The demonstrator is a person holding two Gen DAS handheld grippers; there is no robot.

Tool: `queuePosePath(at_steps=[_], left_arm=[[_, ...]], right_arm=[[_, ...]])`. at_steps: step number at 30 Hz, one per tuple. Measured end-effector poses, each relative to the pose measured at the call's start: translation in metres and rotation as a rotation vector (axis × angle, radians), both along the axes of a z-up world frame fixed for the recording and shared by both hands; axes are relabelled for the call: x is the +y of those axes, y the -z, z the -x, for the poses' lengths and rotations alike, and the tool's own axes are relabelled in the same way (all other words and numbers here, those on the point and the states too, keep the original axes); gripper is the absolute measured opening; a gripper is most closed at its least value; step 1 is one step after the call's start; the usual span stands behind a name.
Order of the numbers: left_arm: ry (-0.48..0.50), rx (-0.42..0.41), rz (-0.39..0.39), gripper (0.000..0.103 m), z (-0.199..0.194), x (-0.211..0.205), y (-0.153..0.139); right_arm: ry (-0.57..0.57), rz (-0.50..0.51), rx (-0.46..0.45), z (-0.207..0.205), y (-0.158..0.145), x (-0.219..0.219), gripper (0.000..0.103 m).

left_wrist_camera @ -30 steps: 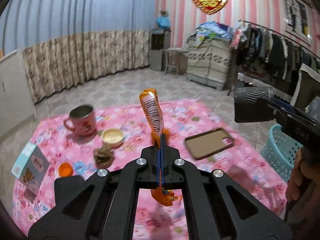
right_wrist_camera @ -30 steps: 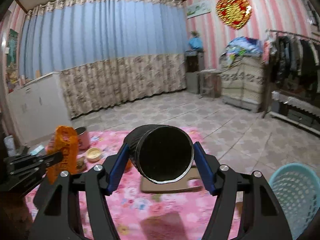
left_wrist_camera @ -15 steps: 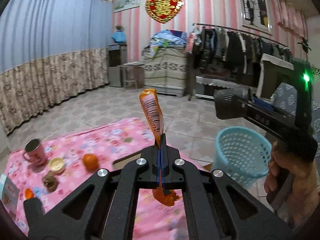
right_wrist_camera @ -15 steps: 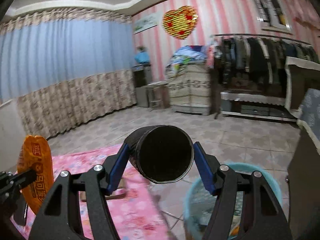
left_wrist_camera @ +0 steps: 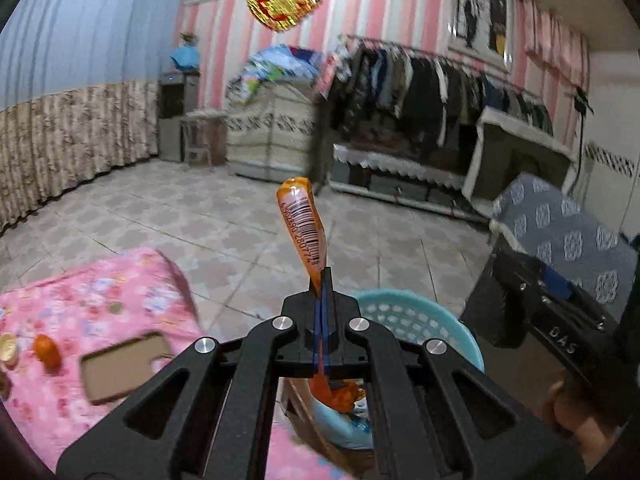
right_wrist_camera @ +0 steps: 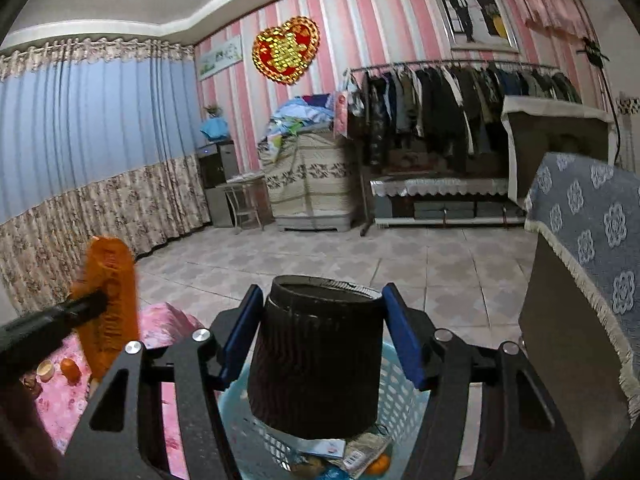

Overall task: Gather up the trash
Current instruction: 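Carry both items to the blue basket and release them with both tools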

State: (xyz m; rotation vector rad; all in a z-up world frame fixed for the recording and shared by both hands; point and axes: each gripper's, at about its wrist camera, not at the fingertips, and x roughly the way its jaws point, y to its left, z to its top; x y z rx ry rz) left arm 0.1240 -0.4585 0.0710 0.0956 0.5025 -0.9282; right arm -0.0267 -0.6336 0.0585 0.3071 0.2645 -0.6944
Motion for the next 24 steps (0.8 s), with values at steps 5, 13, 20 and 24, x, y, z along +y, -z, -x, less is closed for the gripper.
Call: queuePosePath(at_steps=[5,13,20,24], left_arm=[[0.06,0.087,-0.075,0.001,0.002,-0.047,0.041],[0.036,0.1,-0.114,0.046,0.002,-0.051,0.059],[-0.027,0.1,-0.098,0.047,-0.011,-0.008,0.049],[-0.089,0.092,-0.086,0.056,-0.028,0.052,0.042]], right_arm=[[-0.018,-0.077,0.058,-0.008,0.022,-0.024,0.061],[-0.001,-0.059,0.049,-0.004,0.027,-0.017,0.069],[-0.022,-0.044,0.034,-0.005,0.019,0.0,0.07],[-0.082,-0.022,0.04,-0.018,0.011,0.02,0.07]])
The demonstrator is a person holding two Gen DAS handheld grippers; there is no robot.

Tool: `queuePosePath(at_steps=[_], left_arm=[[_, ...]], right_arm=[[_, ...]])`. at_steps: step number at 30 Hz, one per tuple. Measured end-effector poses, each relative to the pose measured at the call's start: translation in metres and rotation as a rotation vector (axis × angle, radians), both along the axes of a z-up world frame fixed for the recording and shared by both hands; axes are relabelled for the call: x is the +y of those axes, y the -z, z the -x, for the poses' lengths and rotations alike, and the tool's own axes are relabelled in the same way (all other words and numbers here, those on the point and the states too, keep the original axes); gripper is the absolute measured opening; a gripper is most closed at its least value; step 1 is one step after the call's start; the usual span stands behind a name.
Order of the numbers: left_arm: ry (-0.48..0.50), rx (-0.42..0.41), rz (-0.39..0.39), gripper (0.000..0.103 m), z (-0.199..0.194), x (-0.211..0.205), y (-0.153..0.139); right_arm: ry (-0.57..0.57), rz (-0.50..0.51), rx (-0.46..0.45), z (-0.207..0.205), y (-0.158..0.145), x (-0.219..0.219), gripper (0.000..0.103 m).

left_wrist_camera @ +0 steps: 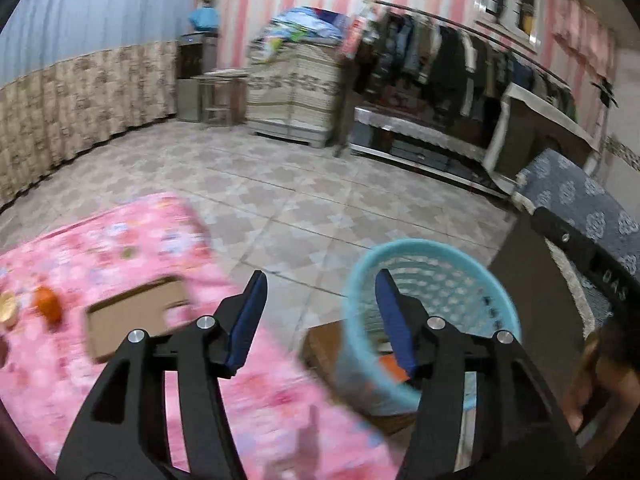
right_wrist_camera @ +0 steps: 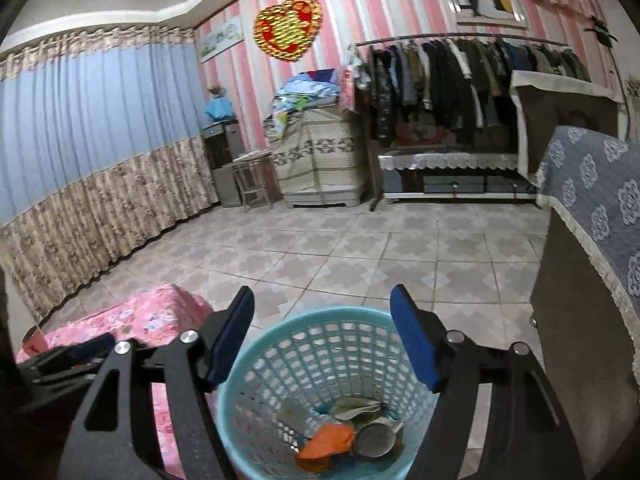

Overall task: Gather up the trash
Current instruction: 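Carry both items to the blue basket and release them with both tools, then grasp the brown paper with the left tool while the right tool grasps the orange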

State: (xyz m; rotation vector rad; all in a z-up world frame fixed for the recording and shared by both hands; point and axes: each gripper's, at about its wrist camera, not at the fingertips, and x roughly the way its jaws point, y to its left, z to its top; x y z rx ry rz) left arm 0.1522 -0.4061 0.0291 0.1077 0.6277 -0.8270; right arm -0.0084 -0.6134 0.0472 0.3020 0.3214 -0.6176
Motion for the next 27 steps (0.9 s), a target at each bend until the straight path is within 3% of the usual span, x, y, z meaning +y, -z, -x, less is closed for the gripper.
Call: queuePosePath(at_steps=[6,9,13,15,17,22,27], left_arm=[[-0.197,-0.061,-0.067,0.061,-0.042,0.137,-0.007],[-0.335,-0.113,-0.122,0.074,-0.066,0.206,-0.007],[-0.472,0.011,-0.093,0.074,-0.106,0.303,0.006],[-0.532,0.014,-0.103,0.074,-0.118,0.344,0.006],[-0.606,0.007,-0.123,0.074,-0.126,0.376,0.005],[-0.694,0.06,-0.075,0.074,-0.137,0.426,0.009],[-0.644,0.076,-0.086,0.074,-0.14,0.405,0.015]], right_arm=[[-0.122,0.072,0.014,-0.039,-0.016,0.06,0.079],[-0.218,0.079,-0.006,-0.063,-0.02,0.099,0.08],[-0.284,-0.021,-0.068,-0.09,-0.009,0.148,0.081],[-0.339,-0.049,-0.046,-0.105,-0.001,0.168,0.083],[-0.396,-0.012,0.003,-0.12,0.007,0.194,0.083],[-0.464,0.084,0.078,-0.133,0.018,0.227,0.083],[-0.476,0.045,0.103,-0.143,0.024,0.224,0.083]])
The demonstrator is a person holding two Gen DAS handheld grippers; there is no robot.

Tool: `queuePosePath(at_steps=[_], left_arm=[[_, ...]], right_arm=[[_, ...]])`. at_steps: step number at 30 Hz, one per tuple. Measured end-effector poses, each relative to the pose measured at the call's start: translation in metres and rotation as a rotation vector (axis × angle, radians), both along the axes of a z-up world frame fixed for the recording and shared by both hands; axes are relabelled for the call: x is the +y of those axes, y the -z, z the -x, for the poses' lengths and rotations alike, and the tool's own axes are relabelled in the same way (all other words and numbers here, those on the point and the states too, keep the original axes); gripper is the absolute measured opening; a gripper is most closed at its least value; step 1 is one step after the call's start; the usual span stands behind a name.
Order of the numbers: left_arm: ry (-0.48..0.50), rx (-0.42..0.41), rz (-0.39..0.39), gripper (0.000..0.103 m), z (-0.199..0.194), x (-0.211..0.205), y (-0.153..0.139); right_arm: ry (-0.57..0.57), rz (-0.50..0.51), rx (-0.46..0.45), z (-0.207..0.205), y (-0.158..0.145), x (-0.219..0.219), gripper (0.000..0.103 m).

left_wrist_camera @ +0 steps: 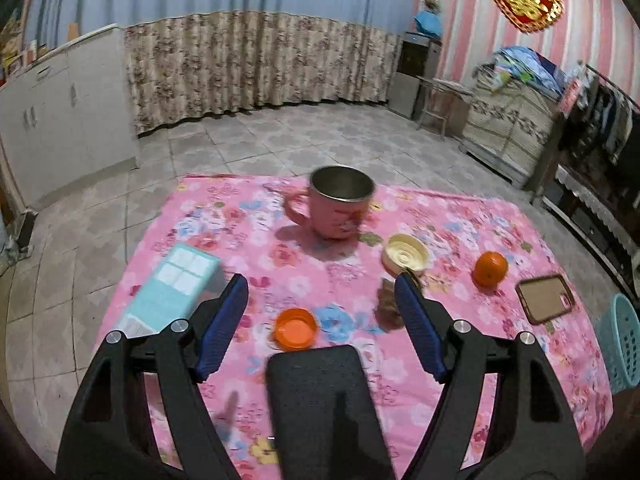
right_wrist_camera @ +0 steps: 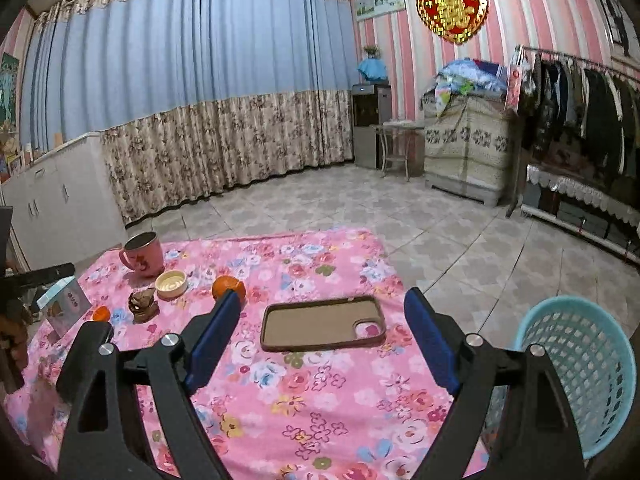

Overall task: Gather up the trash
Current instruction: 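Grasp the brown paper with the left tool while the right tool grasps the orange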

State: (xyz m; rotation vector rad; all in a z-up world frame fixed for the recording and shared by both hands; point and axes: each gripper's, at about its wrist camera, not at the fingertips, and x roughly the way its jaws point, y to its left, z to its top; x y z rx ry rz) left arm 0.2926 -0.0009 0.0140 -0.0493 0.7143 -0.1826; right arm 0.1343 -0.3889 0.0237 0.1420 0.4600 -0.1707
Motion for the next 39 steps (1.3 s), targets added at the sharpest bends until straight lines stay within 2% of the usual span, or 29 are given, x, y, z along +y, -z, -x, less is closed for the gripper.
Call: queuePosePath(at_steps=[8,10,14,18,21,25,32,33,37,38,39], left_arm=[[0.123,0.065,-0.084,0.076,-0.015,-0.07,0.036],[0.126,0.076,-0.126,0.076,-0.023,-0.083,0.045],[0.142,0.099,-0.157,0.076,-0.035,-0.096,0.057],[0.138,0.147,-0.133,0.072,-0.049,-0.1,0.07],[0.114,0.179,-0.096,0.063,-0.056,-0.095,0.074],[0.115,0.189,-0.069,0.041,-0.059,-0.087,0.077],[0.121,0.173,-0.008,0.039,-0.06,-0.078,0.071],[0.123,0.168,0.0,0.039,-0.06,-0.076,0.068],[0.107,0.138,0.027,0.039,-0.057,-0.066,0.054],[0.101,0.128,0.031,0.039,-0.056,-0.063,0.051],[0.093,0.116,0.039,0.039,-0.054,-0.06,0.046]], right_arm=[[-0.065,-0.055,0.057,-0.035,0.011,0.013,0.083],[-0.078,-0.042,0.076,-0.042,0.017,0.02,0.083],[-0.103,-0.035,0.108,-0.053,0.026,0.028,0.083],[-0.119,-0.006,0.143,-0.071,0.031,0.04,0.083],[-0.156,0.036,0.173,-0.096,0.04,0.059,0.083],[-0.186,0.066,0.213,-0.138,0.054,0.082,0.083],[-0.181,0.075,0.303,-0.195,0.08,0.101,0.082],[-0.178,0.074,0.32,-0.202,0.084,0.103,0.08],[-0.191,0.047,0.391,-0.219,0.1,0.107,0.057],[-0.198,0.038,0.394,-0.22,0.102,0.107,0.046],[-0.203,0.023,0.376,-0.218,0.1,0.105,0.043]])
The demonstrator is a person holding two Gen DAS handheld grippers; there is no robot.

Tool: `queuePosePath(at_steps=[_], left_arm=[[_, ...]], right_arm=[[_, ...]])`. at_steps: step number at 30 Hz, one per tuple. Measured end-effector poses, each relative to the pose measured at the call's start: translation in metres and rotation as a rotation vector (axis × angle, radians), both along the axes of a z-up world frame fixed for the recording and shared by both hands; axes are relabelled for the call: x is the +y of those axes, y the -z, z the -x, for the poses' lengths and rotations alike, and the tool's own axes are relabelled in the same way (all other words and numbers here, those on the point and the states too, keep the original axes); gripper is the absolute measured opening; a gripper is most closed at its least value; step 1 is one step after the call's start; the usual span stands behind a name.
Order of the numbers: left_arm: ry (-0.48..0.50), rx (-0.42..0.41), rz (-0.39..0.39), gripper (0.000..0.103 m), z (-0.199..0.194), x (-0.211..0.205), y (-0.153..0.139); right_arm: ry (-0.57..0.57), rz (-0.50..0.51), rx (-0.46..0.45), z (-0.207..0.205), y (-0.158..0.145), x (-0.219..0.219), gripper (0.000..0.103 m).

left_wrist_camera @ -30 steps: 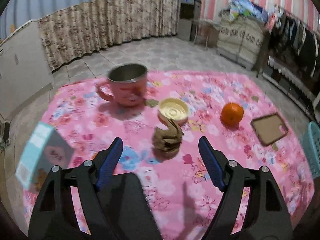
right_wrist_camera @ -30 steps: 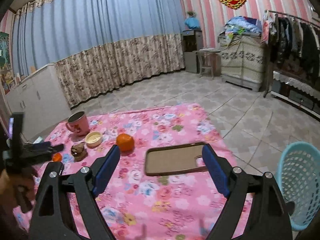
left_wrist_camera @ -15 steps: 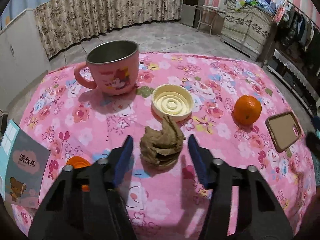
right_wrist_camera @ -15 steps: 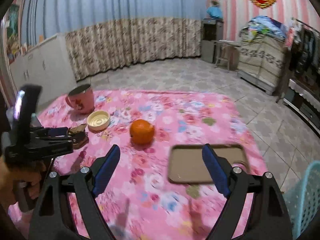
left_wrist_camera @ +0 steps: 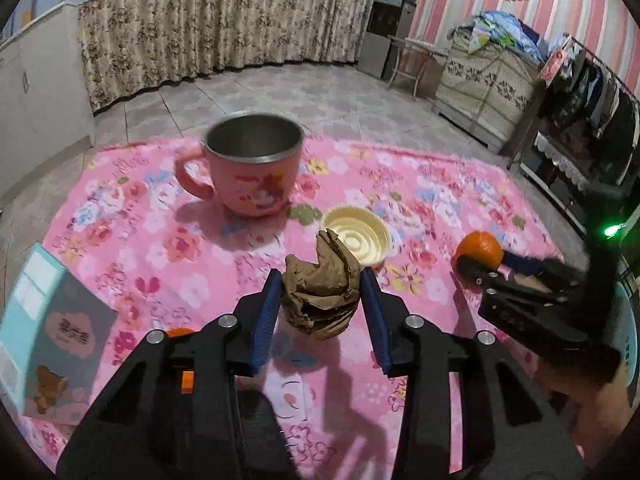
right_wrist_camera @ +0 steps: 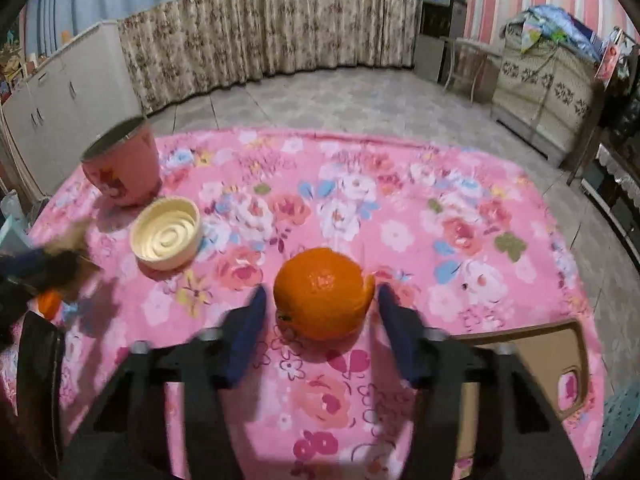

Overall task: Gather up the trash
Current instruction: 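Grasp the brown paper with the left tool while the right tool grasps the orange, then carry the paper and orange to the blue basket and release both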

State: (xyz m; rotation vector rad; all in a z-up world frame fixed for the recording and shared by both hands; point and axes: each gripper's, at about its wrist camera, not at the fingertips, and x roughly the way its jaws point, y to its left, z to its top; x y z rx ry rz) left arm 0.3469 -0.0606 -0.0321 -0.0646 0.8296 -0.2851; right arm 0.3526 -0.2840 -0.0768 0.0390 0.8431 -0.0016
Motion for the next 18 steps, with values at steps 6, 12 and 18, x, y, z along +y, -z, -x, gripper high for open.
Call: queuePosePath(at_steps=[6,12,18], left_arm=[[-0.02,-0.06,0.055,0.039,0.011,0.014,-0.023],[0.009,-0.101,0.049,0.039,0.031,0.002,-0.034],[0.08,-0.147,0.029,0.039,0.071,-0.024,-0.043]], right_arm=[[-0.01,-0.08,-0.113,0.043,-0.037,-0.019,0.033],[-0.024,-0.175,-0.272,0.114,-0.097,-0.049,0.03],[0.022,-0.194,-0.349,0.169,-0.111,-0.073,0.03]])
